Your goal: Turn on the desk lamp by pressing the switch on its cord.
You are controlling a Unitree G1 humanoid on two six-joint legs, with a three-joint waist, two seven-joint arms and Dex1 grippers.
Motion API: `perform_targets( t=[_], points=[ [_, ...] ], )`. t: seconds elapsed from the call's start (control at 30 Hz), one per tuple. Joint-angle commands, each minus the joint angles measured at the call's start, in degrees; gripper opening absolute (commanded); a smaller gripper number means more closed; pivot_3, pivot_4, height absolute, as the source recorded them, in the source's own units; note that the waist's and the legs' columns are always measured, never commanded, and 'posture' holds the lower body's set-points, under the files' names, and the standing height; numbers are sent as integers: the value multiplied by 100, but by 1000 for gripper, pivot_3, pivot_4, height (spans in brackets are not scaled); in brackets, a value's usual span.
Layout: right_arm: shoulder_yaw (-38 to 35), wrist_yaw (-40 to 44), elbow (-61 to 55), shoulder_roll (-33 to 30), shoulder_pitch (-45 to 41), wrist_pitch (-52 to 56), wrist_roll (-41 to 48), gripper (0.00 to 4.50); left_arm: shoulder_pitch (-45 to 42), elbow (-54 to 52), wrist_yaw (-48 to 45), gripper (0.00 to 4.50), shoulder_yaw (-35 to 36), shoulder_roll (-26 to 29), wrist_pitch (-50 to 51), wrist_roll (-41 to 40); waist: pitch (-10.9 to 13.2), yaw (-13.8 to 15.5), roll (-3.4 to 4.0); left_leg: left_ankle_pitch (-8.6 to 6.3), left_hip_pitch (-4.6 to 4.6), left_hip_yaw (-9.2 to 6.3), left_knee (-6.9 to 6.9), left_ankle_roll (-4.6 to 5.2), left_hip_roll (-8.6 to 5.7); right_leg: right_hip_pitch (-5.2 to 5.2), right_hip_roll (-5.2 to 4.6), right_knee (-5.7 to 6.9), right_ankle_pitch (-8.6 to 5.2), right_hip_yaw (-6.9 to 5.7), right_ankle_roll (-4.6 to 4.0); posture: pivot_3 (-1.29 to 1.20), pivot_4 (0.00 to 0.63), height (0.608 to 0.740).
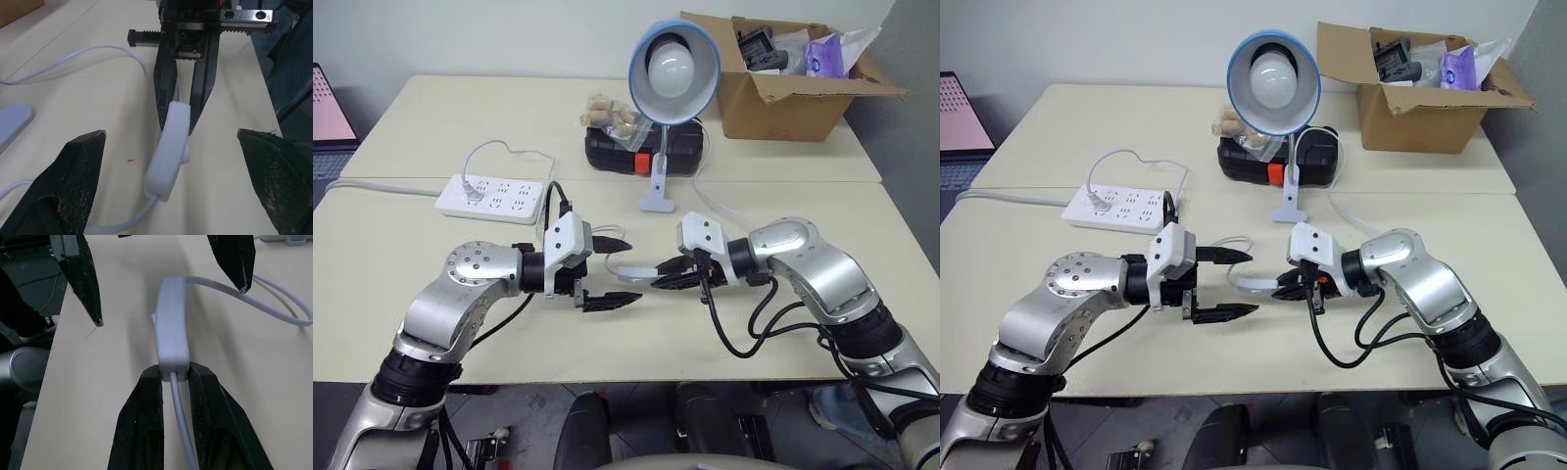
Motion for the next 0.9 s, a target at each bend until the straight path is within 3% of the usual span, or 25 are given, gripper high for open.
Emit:
perform_targets(
  t=[0.03,0.8,0.9],
  points=[
    [-24,-27,-175,15,-131,-127,49,372,-98,0,-176,4500,-45,-10,-210,98,0,0,0,0,0,0,0,0,0,0,0,0,0,0,0,0,150,740],
    [169,-11,-261,-99,-54,-753,-222,372,-52,234,-469,4500,-186,-66,-662,627,0,1,0,0,-1,-1,1,0,0,0,-1,0,0,0,0,0,150,740],
    [170,-31,-283,-92,-28,-746,-215,372,-113,267,-431,3982,-216,-129,-685,693,0,1,0,0,-1,-1,0,0,0,0,0,0,0,0,0,0,150,740]
  ],
)
